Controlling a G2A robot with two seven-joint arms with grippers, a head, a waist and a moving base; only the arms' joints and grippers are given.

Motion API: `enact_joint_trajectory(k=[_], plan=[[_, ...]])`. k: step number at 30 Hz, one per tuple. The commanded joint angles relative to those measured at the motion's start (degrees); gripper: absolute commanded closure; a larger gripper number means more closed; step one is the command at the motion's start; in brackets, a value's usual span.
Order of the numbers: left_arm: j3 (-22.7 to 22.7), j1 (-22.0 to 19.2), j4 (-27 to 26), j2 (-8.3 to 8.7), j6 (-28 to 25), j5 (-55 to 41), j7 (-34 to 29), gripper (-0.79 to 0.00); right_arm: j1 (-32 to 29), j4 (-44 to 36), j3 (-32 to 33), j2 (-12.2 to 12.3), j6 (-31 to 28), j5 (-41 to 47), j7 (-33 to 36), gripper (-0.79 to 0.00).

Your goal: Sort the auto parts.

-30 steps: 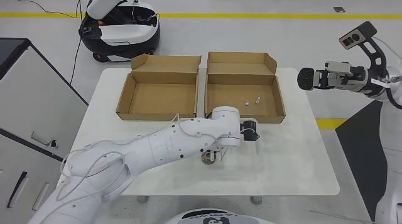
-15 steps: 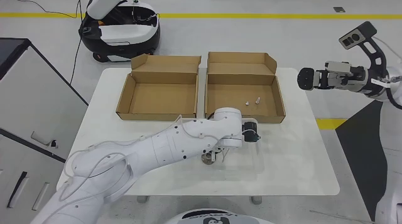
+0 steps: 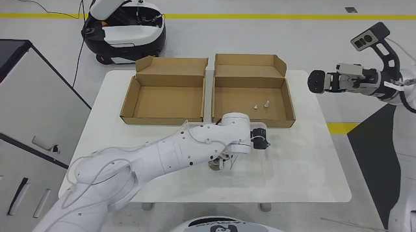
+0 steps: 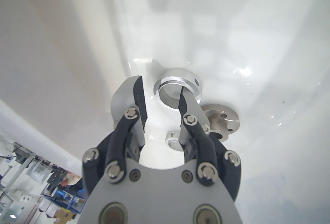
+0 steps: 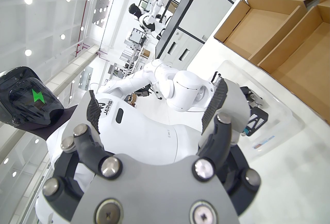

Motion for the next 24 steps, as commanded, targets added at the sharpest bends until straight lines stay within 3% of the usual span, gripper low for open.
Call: enact_joint_trajectory(k=[1,5,10,24], plan=[[0.00,0.28,-0.11,0.10,0.12,-0.09,-0.12,-0.376,0.00,0.00,0.00,0.00,0.00,0.00,0.00,-0.785],[0.00,0.71,-0.38,0.36,0.05,-1.06,-0.05,-0.397,0.00,0.00,0.00,0.00,0.00,0.00,0.00,-0.785],[0.00,1.18,-0.81,0.69,0.27,-2.47,-0.28,-0.505,0.00,0.00,0.00,0.00,0.00,0.00,0.00,-0.785],[0.00,0.53,-3.01,1.11,1.45,-4.55,-1.47,-0.416,0.00,0.00,0.00,0.00,0.00,0.00,0.00,-0.785]])
